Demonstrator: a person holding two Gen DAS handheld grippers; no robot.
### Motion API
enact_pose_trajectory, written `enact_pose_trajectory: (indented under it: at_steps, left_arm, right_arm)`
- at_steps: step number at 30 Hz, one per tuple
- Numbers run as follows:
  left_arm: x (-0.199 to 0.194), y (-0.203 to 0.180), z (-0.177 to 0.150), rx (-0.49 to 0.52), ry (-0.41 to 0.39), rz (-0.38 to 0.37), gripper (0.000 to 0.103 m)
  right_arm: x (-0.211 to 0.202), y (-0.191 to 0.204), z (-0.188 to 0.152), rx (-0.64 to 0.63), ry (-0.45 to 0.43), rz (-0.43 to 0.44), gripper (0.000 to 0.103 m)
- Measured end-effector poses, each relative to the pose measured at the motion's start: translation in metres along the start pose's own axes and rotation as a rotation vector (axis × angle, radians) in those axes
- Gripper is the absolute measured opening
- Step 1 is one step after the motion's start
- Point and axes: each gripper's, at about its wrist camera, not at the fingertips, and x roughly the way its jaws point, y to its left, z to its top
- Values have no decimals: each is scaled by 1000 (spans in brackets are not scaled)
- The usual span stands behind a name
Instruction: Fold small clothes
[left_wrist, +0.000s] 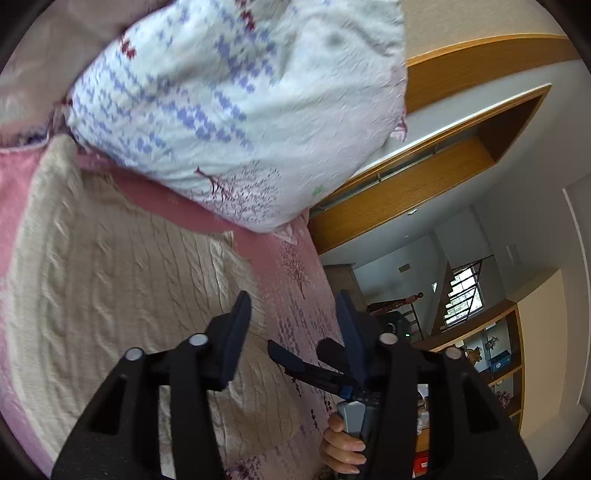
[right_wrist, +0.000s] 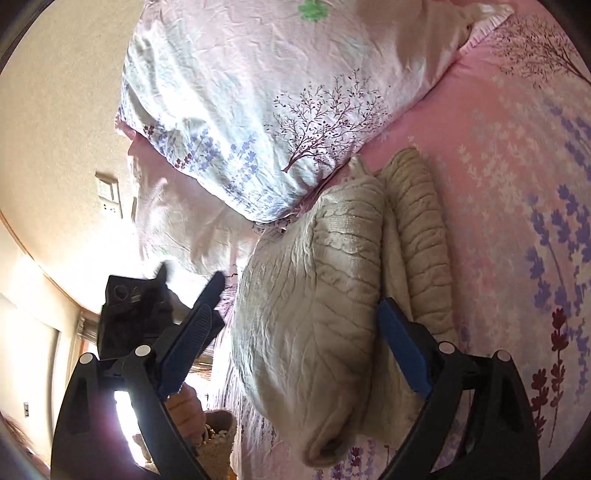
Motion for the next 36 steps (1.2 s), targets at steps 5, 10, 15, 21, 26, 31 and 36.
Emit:
enact_pose_trajectory:
  at_steps: [5, 10, 15, 21, 26, 31, 36]
  left_arm:
    - [-54, 8, -4, 86, -56, 233, 57]
    - [-74, 47, -23, 96, -7, 446, 59]
    - [-81, 81, -36, 32, 41, 461, 61]
    - [-61, 87, -41, 28, 96, 436, 62]
    - [-59, 98, -44, -23, 111, 402, 66]
    - [-57, 87, -44, 10, 111, 371, 70]
    - [-48, 76, -50, 62, 134, 375, 70]
  right_arm:
    - [8, 5, 1, -16, 7, -52, 93]
    - [14, 20, -1, -75, 32, -231, 76]
    - [25, 27, -9, -107, 103, -321, 68]
    - [39, 17, -3, -38, 125, -243, 55]
    - [46, 22, 5, -125, 46, -290, 19]
    - [21, 82, 1, -395, -123, -359, 17]
    - [15, 48, 7, -320, -114, -511, 17]
